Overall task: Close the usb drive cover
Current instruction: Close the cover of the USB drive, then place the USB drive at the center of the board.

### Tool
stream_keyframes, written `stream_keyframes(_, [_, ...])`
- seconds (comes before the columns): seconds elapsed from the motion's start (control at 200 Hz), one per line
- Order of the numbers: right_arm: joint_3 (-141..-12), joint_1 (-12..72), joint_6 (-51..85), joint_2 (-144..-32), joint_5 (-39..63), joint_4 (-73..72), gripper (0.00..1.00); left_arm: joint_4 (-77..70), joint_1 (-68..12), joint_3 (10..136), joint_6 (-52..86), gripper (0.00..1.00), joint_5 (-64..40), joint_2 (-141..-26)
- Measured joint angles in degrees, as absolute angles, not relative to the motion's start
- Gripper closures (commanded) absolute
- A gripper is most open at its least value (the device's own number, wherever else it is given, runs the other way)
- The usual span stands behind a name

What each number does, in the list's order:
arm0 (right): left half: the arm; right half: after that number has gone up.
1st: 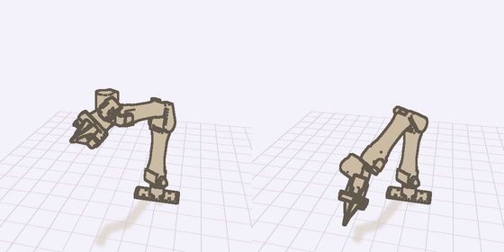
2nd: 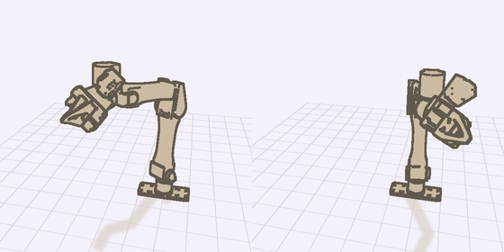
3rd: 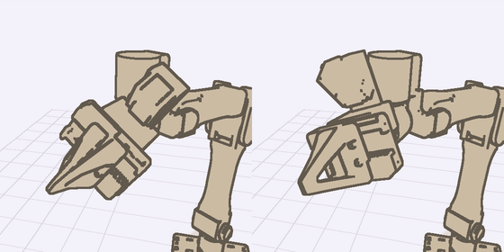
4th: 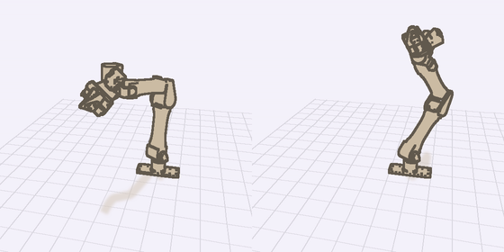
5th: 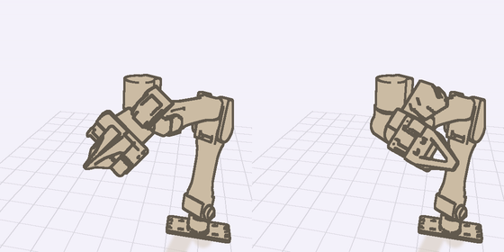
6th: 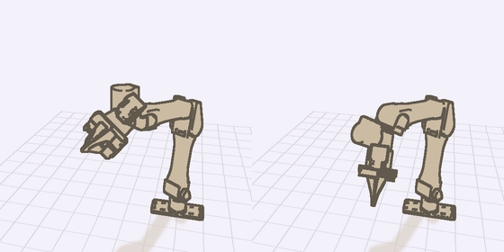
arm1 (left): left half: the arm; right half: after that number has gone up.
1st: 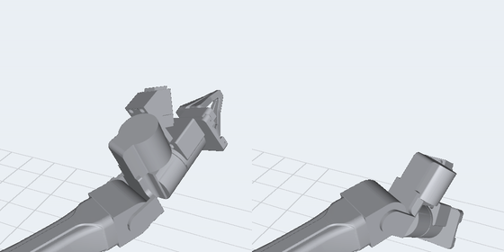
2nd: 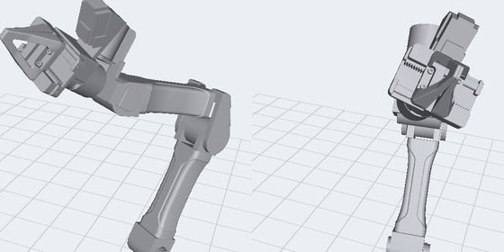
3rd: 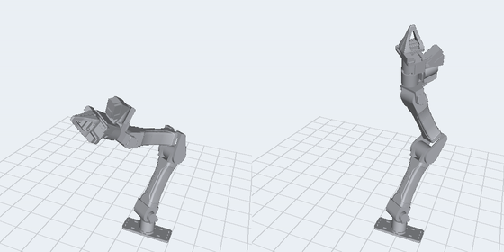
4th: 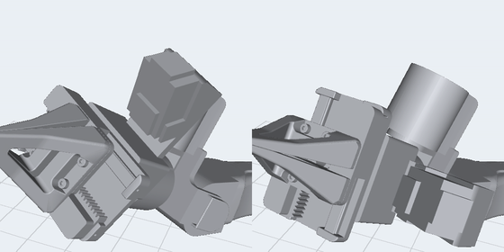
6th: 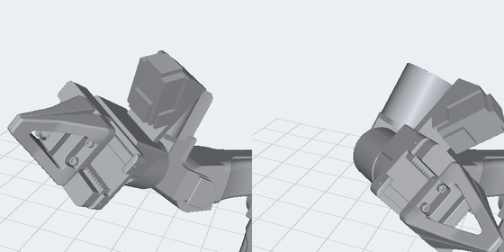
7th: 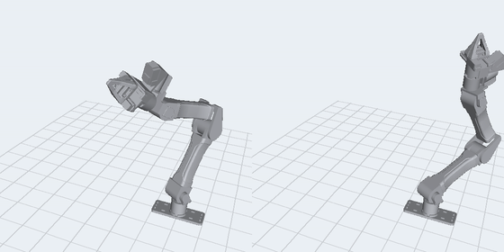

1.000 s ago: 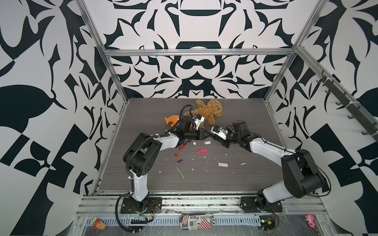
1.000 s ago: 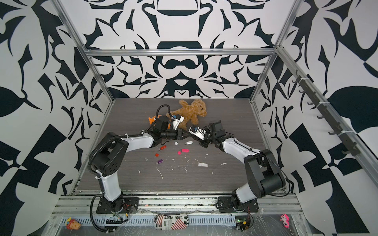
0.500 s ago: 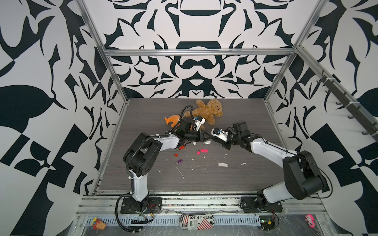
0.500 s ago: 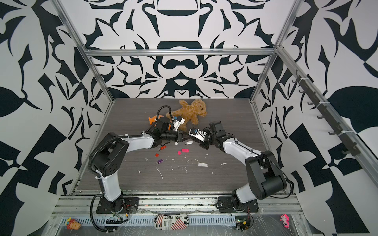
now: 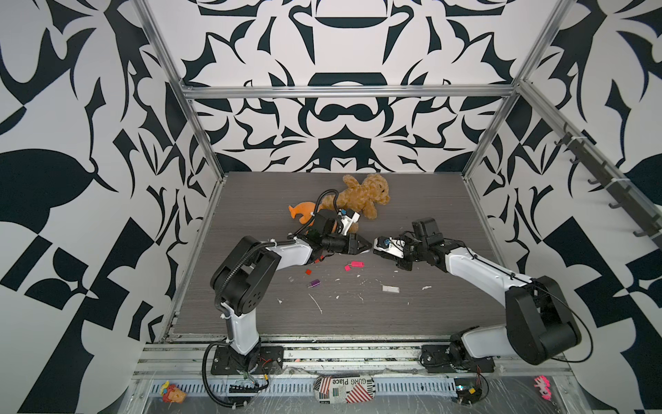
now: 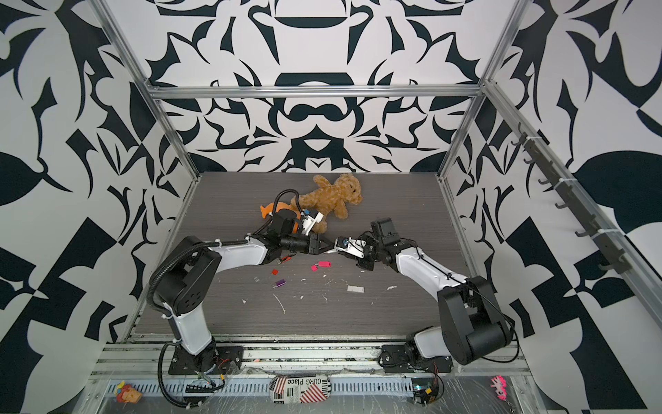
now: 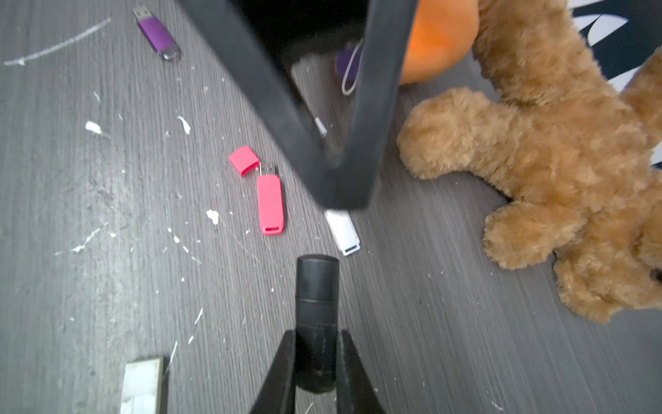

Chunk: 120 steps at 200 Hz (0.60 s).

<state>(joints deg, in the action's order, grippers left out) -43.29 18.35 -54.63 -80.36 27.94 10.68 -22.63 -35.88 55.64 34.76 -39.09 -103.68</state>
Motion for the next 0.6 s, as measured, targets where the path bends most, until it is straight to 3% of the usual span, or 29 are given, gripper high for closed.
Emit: stream_keyframes(0.6, [-43.2,20.3,-59.2,-83.6,18.6,24.4,0.86,-15.1,-32.1,53.0,28.7,0.51,-34.7,-97.0])
